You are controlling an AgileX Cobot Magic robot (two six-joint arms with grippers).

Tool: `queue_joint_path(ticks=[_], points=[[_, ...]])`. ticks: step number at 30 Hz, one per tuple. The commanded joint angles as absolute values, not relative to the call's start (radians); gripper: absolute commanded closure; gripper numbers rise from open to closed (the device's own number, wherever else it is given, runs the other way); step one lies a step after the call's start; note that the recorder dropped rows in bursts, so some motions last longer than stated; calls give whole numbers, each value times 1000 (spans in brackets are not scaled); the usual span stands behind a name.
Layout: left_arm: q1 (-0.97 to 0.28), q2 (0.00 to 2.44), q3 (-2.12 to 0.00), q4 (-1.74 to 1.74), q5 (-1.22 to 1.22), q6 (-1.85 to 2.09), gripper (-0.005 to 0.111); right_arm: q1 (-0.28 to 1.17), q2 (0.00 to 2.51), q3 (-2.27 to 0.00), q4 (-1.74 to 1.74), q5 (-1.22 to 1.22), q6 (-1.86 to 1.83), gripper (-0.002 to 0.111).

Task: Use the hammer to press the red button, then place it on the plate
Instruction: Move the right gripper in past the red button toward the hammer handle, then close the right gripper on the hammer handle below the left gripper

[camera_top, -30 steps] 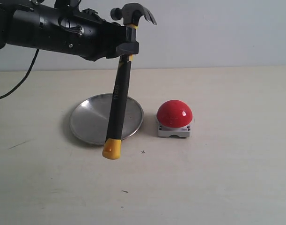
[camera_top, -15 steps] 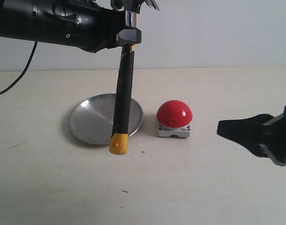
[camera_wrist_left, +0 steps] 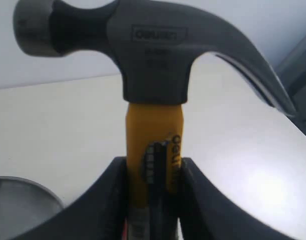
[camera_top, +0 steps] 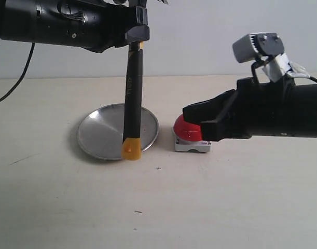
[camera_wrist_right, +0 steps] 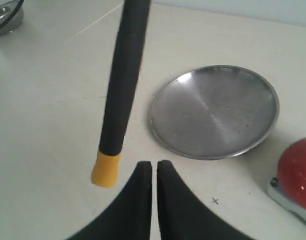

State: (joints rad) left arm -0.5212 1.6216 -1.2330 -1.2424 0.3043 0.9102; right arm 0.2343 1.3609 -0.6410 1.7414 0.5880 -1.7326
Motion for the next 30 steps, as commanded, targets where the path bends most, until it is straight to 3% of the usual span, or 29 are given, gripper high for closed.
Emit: queue_joint_path(ticks=[1,7,10,30], points=[[-525,1600,-1240,-1253,235,919,107,304,1362,-684,1744,563,-1753,88],[-521,1600,-1240,-1239,221,904,107,304,1362,-719,1744,682,-1753,49],[-519,1600,-1240,-1239,206,904,107,304,1364,-721,1744,678,-1749,36],[-519,1600,-1240,-1198,339,880,107,304,1693,-962,1744,719,-1621,36]])
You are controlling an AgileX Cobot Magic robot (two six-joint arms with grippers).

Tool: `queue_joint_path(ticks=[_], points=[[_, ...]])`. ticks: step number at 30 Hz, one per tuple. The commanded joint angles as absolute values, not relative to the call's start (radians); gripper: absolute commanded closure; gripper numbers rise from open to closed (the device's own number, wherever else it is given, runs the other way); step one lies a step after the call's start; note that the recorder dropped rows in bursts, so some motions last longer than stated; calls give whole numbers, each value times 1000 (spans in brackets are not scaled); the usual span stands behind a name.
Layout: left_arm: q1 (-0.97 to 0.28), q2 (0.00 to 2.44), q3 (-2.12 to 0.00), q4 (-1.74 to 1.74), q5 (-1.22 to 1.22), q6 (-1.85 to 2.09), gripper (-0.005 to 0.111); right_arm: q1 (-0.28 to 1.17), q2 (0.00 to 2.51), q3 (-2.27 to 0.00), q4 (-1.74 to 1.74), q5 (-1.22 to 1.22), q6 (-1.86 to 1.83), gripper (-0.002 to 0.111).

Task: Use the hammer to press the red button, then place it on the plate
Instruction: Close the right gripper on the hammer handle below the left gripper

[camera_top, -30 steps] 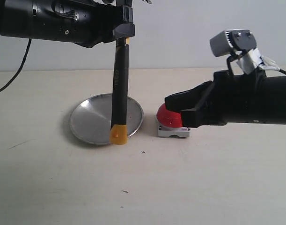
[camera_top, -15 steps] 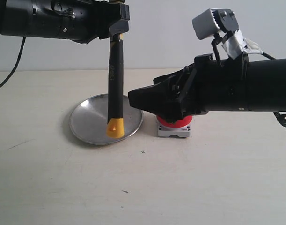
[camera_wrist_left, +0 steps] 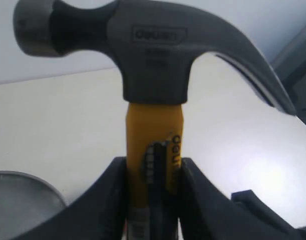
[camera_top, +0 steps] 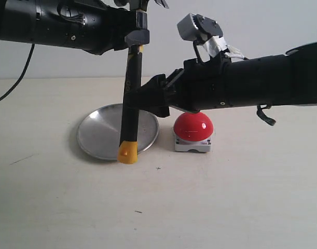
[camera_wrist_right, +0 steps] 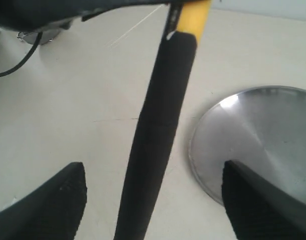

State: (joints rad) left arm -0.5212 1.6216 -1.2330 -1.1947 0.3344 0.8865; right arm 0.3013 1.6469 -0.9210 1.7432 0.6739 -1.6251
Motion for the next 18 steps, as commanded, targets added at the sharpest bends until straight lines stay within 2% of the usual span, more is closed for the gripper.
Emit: queue_joint_path(ticks=[1,9,18], points=[[-519,1600,-1240,-1189,340,880,107,304,1702,-968,1744,740,-1621,36],[-519,1600,-1240,-1187,340,878,107,304,1763,-1030,1744,725,-1608,36],[-519,1600,-1240,-1193,338,855,107,365,1798,-1086,1744,648,-1582,43]])
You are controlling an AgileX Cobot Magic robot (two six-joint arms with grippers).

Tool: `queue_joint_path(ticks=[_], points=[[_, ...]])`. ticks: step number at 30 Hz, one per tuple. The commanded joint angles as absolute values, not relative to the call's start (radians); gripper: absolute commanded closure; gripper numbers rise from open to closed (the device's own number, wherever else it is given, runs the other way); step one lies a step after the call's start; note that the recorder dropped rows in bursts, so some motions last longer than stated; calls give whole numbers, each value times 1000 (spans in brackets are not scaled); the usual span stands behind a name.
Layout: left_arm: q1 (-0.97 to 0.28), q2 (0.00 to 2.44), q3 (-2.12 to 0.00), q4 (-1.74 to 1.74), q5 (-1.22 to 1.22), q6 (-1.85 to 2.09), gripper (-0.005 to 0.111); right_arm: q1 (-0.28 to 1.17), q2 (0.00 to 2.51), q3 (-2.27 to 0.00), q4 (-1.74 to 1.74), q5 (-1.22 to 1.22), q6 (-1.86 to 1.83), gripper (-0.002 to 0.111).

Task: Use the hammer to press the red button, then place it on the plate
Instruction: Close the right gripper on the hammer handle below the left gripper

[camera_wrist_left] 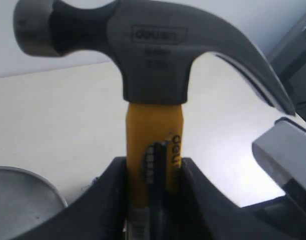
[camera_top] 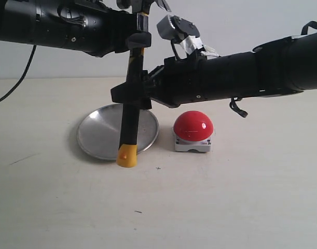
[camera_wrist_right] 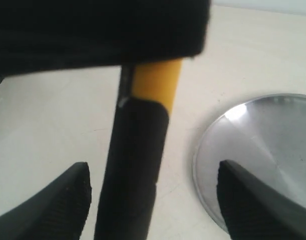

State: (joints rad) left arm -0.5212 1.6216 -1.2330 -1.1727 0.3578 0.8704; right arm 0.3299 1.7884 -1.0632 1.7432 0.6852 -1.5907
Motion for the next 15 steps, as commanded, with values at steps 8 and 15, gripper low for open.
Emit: queue_joint_path(ticks=[8,15], points=[[-519,1600,-1240,-1193,320,816,107,384,1798,-1094,1744,553,-1537,50],[-519,1602,-1233,-1193,251,762,107,384,1798,-1094,1744,490,-1490,50]])
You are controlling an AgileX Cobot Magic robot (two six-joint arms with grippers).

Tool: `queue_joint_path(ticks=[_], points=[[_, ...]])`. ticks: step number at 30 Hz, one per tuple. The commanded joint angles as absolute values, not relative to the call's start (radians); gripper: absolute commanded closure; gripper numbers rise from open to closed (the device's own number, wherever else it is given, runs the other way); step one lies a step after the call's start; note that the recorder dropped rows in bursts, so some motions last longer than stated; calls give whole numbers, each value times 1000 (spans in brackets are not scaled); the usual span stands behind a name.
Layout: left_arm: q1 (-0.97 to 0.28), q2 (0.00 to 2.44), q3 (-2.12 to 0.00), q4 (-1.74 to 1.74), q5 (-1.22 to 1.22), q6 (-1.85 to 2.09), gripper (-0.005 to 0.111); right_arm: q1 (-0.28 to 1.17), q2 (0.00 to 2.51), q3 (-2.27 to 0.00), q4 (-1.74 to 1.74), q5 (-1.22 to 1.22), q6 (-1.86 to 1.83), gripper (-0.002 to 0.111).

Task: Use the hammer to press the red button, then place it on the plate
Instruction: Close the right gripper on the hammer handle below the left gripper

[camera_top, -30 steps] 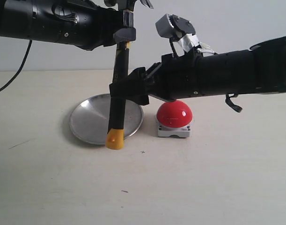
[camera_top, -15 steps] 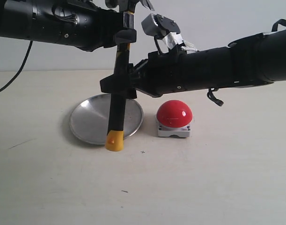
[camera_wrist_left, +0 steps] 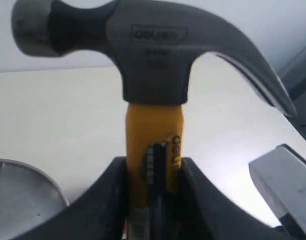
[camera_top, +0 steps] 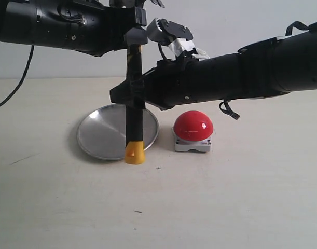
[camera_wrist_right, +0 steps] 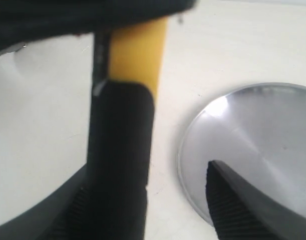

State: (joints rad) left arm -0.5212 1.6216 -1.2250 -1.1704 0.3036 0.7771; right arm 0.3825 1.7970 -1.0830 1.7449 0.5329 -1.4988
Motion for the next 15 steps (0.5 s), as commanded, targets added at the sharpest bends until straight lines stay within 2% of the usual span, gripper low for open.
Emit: queue_joint_path(ticks=[1,5,9,11,15], points=[[-519,1602,-1233,-1193,251,762,107,384,1798,-1094,1744,490,-1490,50],[-519,1603,-1233,-1185,251,760,107,384,1798,-1094,1744,488,-1490,50],[-519,1621,-1233,-1147,257,762,107,384,1798,-1094,1744,488,-1490,58],[-519,1634,-1233,-1141,257,760,107,384,1798,-1094,1744,482,-1490,69],[-519,1648,-1233,-1141,254,760,107,384,1798,-1094,1744,480,-1473,104]])
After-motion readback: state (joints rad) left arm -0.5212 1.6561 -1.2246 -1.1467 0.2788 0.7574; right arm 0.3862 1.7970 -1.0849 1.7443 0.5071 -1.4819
